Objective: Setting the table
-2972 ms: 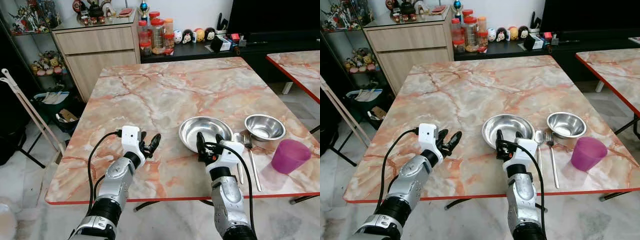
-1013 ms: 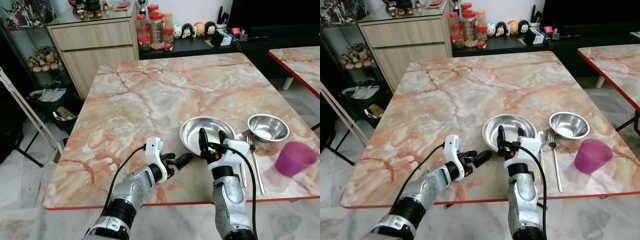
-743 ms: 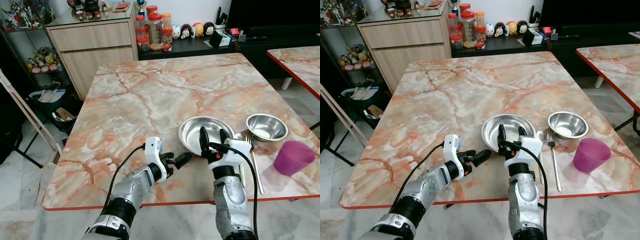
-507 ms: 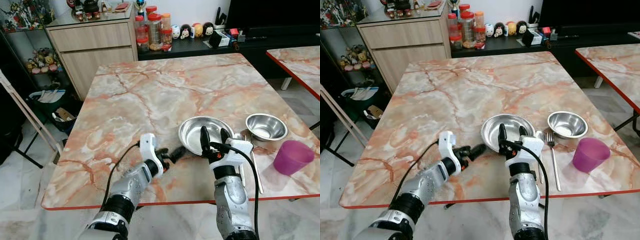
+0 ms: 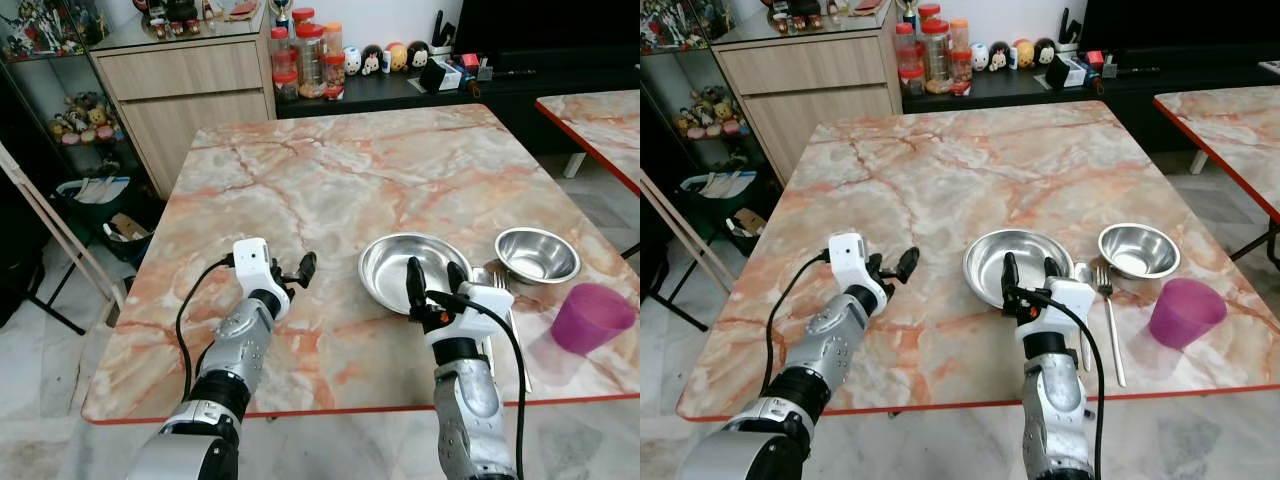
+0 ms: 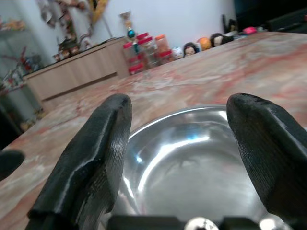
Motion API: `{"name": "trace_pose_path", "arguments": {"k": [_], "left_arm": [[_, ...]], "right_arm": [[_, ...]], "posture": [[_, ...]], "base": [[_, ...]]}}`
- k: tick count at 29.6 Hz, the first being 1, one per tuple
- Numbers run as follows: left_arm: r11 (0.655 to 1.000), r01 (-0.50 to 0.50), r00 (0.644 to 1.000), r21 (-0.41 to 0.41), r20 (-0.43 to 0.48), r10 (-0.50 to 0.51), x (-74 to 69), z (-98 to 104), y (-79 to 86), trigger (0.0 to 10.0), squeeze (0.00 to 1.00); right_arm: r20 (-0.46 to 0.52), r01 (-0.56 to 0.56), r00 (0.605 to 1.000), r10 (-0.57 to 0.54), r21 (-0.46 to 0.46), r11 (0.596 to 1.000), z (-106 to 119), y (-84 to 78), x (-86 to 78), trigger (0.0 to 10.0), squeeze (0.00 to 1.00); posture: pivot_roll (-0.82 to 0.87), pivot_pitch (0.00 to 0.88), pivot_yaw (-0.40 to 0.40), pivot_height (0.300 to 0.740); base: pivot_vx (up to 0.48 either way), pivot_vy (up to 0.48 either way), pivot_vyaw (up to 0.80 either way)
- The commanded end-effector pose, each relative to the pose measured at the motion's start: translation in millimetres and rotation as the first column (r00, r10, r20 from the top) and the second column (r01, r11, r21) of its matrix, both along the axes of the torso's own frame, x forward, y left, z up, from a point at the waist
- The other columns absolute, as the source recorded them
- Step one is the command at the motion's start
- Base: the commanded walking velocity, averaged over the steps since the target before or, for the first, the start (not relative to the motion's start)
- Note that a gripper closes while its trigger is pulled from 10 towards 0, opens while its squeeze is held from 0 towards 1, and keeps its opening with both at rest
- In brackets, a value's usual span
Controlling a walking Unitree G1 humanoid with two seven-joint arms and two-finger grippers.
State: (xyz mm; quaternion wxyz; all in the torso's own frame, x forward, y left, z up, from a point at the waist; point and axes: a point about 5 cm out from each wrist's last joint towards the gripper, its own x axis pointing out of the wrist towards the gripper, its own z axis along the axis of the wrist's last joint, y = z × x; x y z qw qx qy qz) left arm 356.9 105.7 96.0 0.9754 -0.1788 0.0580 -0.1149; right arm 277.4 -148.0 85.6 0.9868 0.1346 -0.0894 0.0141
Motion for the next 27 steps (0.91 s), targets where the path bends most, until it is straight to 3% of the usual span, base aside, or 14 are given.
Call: {"name": "trace_pose_path", "arguments": {"k": [1, 6, 9, 11, 14, 27], "left_arm": [[0.999, -0.008, 1.0, 0.036, -0.03, 0.009, -4.9, -11, 3.4, 10.0, 0.0], [0.998, -0.018, 0.999, 0.058, -0.04, 0.021, -7.2, -17, 4.1, 10.0, 0.0], [0.997, -0.012, 0.999, 0.077, -0.05, 0.016, -9.0, -21, 2.3, 10.0, 0.0], [0.997, -0.011, 0.999, 0.077, -0.051, 0.015, -9.0, -21, 2.1, 10.0, 0.0], [0.997, -0.009, 0.998, 0.08, -0.053, 0.014, -9.0, -22, 1.4, 10.0, 0.0], [0.997, -0.003, 0.998, 0.078, -0.057, 0.007, -9.6, -24, -2.7, 10.0, 0.0]], "right_arm": [[0.019, 0.026, 0.999, -0.027, 0.032, 0.999, 7, -3.4, -2.4, 10.0, 0.0], [0.015, 0.047, 0.999, -0.047, 0.035, 0.998, 8, -8.2, -6.3, 10.0, 0.0], [-0.025, 0.157, 0.988, -0.155, 0.154, 0.975, 2, -27.5, -11.4, 10.0, 0.0], [-0.031, 0.171, 0.985, -0.168, 0.172, 0.97, 1, -30.1, -12.2, 10.0, 0.0], [-0.08, 0.229, 0.973, -0.215, 0.277, 0.933, -7, -43.6, -18.3, 10.0, 0.0], [-0.112, 0.213, 0.976, -0.187, 0.305, 0.928, -10, -62.2, -18.5, 10.0, 0.0]], "posture": [[-0.09, 0.0, 0.085, 0.74], [-0.1, 0.0, 0.085, 0.74], [-0.1, 0.0, 0.085, 0.74], [-0.1, 0.0, 0.085, 0.74], [-0.1, 0.0, 0.086, 0.74], [-0.1, 0.0, 0.085, 0.74]], "base": [[0.0, 0.0, 0.0], [0.0, 0.0, 0.0], [0.0, 0.0, 0.0], [0.0, 0.0, 0.0], [0.0, 0.0, 0.0], [0.0, 0.0, 0.0]]}}
